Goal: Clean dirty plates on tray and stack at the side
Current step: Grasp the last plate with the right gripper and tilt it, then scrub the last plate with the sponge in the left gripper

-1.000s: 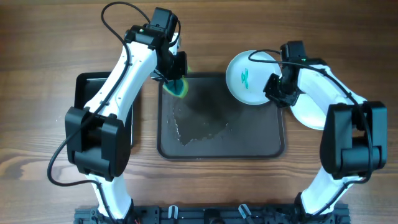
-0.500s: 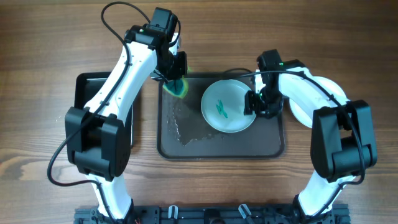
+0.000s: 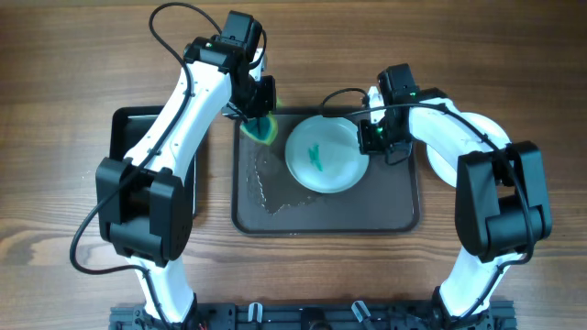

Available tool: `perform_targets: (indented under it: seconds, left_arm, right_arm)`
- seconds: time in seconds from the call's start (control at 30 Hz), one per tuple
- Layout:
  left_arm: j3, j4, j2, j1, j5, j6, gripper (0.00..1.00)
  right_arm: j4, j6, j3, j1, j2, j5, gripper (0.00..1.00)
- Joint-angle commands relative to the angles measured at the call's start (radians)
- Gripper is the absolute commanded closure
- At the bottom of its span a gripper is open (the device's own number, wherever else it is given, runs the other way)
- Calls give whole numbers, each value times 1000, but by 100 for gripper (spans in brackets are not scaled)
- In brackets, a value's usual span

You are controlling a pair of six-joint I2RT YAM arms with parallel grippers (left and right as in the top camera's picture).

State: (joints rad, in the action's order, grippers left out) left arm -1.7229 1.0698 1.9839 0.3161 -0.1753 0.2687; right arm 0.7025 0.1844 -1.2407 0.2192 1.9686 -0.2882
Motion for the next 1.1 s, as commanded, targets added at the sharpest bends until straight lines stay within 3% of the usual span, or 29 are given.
perform_targets:
  seconds: [0.0, 0.13, 0.6, 0.67, 0.73, 0.77, 0.87, 0.97, 1.07]
  left_arm:
    - [5, -3, -9, 3, 13, 10, 96]
    - [5, -3, 3, 21, 13, 27, 96]
    - [5, -127, 370, 124, 31, 36, 96]
    - [5, -123, 405, 150, -97, 14, 96]
    - [5, -120, 412, 182, -441, -195, 96]
    - [5, -117, 412, 199, -528, -241, 96]
    - [4, -111, 412, 216, -581, -243, 96]
    - [4, -109, 412, 190, -554, -230, 96]
    - [2, -105, 409, 129, -276, -50, 96]
  right_arm:
    - [8, 248, 9, 25, 43, -112, 96]
    - [-91, 397, 99, 66, 44, -108, 96]
    - [-141, 392, 137, 66, 44, -143, 96]
    - [-141, 392, 137, 66, 44, -143, 96]
    - [-141, 392, 137, 66, 43, -143, 96]
    - [-141, 393, 137, 66, 44, -143, 96]
    - [-141, 393, 137, 66, 44, -142, 96]
    - [-141, 394, 137, 66, 44, -142, 96]
    - [-140, 393, 137, 66, 44, -142, 96]
